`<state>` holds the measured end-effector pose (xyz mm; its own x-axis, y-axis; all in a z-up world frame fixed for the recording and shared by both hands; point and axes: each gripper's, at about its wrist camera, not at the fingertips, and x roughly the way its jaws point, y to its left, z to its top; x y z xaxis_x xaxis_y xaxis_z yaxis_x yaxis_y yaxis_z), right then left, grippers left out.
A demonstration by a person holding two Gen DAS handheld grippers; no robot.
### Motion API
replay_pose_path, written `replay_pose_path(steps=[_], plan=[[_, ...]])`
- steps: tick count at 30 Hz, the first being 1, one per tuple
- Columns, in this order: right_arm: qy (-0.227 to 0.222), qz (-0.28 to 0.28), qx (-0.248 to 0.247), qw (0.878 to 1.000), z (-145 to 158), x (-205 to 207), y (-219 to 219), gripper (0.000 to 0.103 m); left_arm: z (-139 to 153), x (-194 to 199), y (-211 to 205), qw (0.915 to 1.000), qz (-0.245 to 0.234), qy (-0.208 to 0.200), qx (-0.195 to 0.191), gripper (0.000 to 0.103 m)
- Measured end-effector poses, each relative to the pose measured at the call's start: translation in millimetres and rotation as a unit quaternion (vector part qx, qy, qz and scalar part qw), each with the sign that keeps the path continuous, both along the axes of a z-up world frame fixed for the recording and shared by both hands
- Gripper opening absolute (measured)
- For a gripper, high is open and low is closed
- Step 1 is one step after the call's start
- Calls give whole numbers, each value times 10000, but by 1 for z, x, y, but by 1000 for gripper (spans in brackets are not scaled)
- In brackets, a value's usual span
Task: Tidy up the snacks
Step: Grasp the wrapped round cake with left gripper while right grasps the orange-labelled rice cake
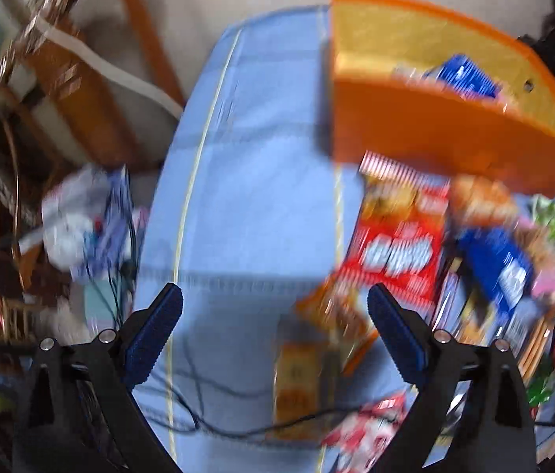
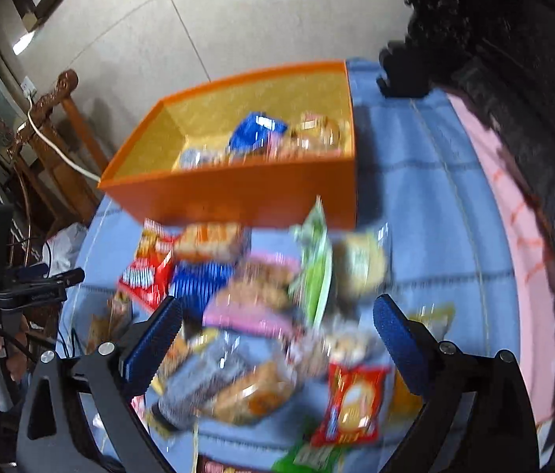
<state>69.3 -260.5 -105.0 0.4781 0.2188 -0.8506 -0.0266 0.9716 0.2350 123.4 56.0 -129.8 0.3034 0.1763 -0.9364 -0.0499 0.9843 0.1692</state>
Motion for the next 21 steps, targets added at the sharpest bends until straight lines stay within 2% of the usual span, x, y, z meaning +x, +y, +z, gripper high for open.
replay_pose_path(steps=[3, 6, 16, 17, 18, 19, 20, 21], plan=[[60, 119, -62, 9999, -5, -17, 10, 98, -13, -16, 5, 9998, 0, 186, -15, 93], [154, 150, -126, 9997, -9, -29, 16, 98, -32, -29, 7, 9987, -82, 400, 306, 93], [337, 301, -221, 9987, -16, -49, 32, 98, -56, -47, 13, 9977, -83, 670, -112, 92], [332, 277, -270, 9987, -15, -50, 31, 98, -61, -46, 14, 9974, -87, 705, -124, 89], [300, 202, -365, 9987, -14, -52, 29, 98, -67, -46, 13, 9966, -102, 809, -106, 76], [260, 107, -456, 9986, -13, -54, 25, 98, -76, -47, 12, 9951, -133, 970, -113, 69], [241, 11, -542, 9982, -13, -57, 21, 98, -79, -48, 13, 9951, -131, 965, -142, 69], [314, -127, -656, 9973, -16, -60, 15, 98, -78, -51, 14, 9967, -88, 786, -154, 65]])
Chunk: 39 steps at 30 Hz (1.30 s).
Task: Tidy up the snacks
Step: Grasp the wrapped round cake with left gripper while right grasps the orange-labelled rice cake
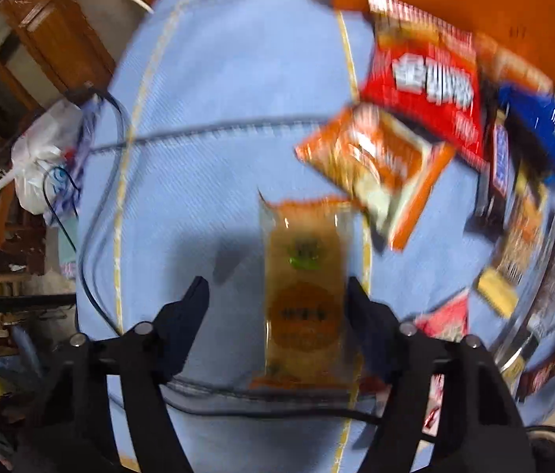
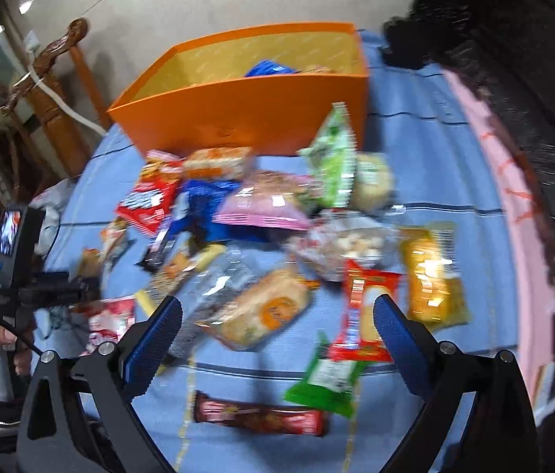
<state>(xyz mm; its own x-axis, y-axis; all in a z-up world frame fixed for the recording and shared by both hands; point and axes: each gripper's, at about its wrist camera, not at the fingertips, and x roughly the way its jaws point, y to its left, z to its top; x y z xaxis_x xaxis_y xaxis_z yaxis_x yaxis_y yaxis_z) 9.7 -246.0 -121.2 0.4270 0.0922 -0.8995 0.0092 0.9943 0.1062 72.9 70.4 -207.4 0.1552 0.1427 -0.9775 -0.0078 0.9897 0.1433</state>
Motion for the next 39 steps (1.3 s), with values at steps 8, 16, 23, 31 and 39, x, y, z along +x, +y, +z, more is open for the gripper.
replay_pose_path(steps=[8, 16, 23, 31, 39], plan=[[749, -659, 618, 9931, -38, -21, -40, 98, 4, -6, 1, 9997, -13, -105, -233, 35], [807, 48, 1252, 9888, -36, 5, 9, 96, 28, 0, -10, 9988, -255, -314, -274, 35], [1537, -307, 1371, 9781, -80, 39, 24, 65, 31, 1, -12, 9983, -380, -301, -330, 35], [1609, -389, 1088, 9802, -95, 44, 25, 60, 18, 7, 2, 9983, -242, -193, -496, 35], [1364, 795, 54, 9874, -93, 36, 75, 43, 6, 9, 9, 9968, -139, -69, -790, 35]])
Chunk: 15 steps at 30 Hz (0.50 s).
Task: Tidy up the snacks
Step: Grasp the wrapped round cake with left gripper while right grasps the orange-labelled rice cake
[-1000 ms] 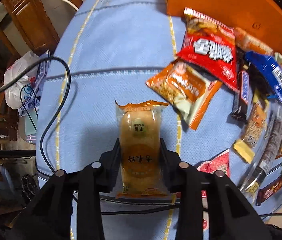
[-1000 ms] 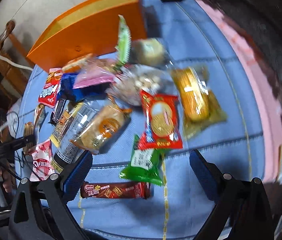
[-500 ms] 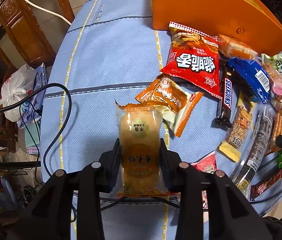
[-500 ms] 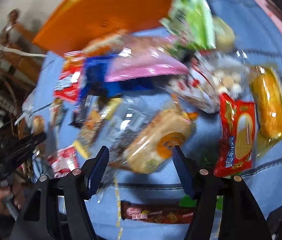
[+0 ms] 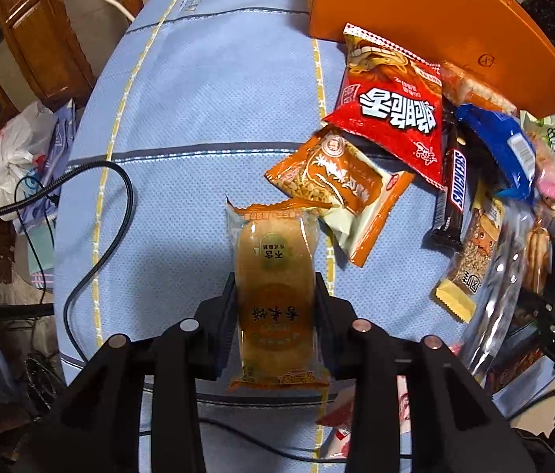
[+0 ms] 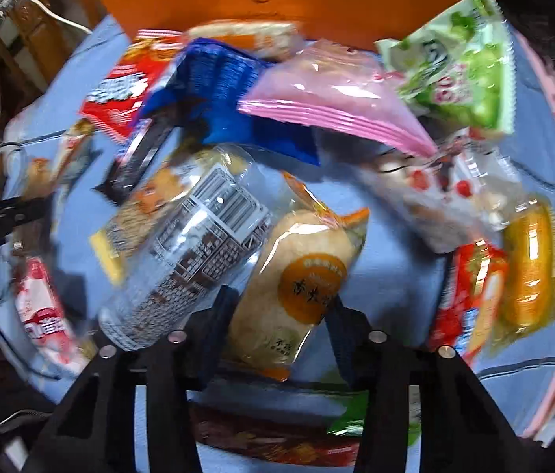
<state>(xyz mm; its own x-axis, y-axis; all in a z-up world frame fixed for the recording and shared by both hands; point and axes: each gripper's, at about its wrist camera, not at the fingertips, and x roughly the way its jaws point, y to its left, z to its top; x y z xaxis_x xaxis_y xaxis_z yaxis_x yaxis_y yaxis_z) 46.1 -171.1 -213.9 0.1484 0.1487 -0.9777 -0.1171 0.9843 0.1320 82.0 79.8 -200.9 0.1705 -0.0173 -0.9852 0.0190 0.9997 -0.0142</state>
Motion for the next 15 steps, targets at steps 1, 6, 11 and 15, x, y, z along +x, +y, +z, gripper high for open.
replay_pose_path(steps=[1, 6, 11, 15], plan=[[-50, -100, 114, 9999, 4, 0, -6, 42, 1, 0, 3, 9999, 55, -24, -99, 35], [-522, -371, 874, 9941, 45, -9, -30, 39, 28, -5, 7, 9982, -46, -554, -212, 35], [-869, -350, 1103, 9895, 72, -13, -40, 38, 57, -1, -2, 9959, -175, -828, -305, 35], [-1085, -336, 1225, 9859, 93, -8, -48, 38, 79, 5, -17, 9938, -257, -1007, -407, 35]])
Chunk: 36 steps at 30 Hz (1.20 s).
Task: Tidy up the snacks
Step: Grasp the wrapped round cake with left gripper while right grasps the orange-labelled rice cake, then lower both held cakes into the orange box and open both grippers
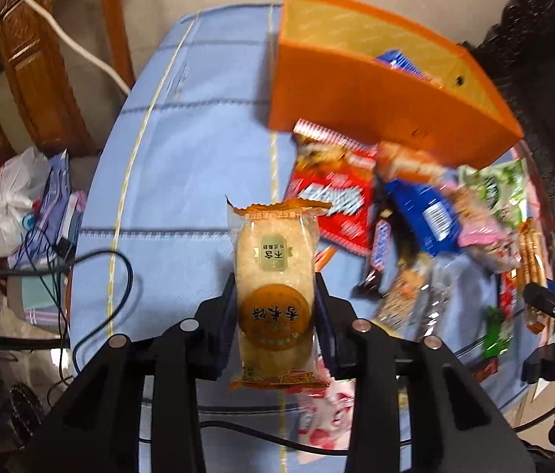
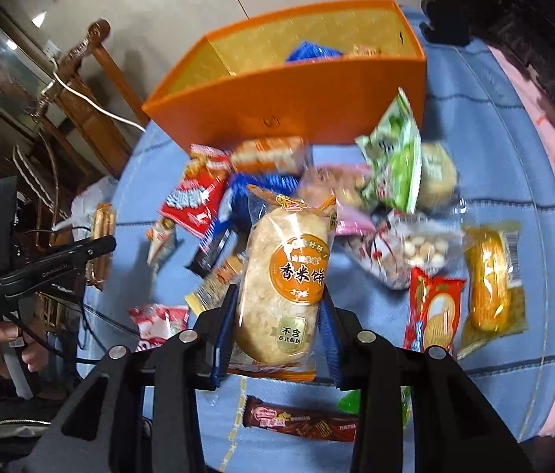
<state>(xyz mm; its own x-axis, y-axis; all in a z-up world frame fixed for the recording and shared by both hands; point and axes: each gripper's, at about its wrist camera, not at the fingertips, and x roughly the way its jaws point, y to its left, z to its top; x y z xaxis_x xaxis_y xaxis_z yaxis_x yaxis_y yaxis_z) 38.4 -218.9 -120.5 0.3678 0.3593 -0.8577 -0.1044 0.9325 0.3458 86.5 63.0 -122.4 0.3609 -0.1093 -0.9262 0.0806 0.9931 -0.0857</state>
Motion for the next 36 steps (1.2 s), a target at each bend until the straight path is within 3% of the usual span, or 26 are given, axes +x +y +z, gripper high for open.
replay_pose_path(steps=[9, 18, 26, 32, 33, 34, 35, 36], plan=[[-618, 125, 74, 9980, 48, 25, 0, 38, 51, 15, -30, 9983, -189, -544, -129, 35], [-1072, 55, 18, 9942, 79, 88, -12, 38, 90, 73, -62, 9942, -393, -989, -177, 35], [-1175, -66, 27, 9930, 77, 162, -21, 38, 90, 154, -84, 9948, -302, -941, -265, 35], [-987, -132, -87, 9950, 48, 207, -20, 39, 61, 209, -104, 9978, -229, -555, -286, 35], [-884, -192, -162, 9958, 40, 214, -21, 47, 57, 212, -106, 9981, -233, -488, -295, 38], [-796, -258, -227, 9962, 35, 218, -22, 55, 50, 217, -108, 9986, -199, -373, -308, 56], [-746, -348, -276, 9962, 31, 221, -24, 68, 45, 219, -109, 9990, -125, -316, -278, 65], [-704, -426, -268, 9962, 27, 223, -27, 74, 42, 219, -108, 9991, -41, -355, -209, 76]])
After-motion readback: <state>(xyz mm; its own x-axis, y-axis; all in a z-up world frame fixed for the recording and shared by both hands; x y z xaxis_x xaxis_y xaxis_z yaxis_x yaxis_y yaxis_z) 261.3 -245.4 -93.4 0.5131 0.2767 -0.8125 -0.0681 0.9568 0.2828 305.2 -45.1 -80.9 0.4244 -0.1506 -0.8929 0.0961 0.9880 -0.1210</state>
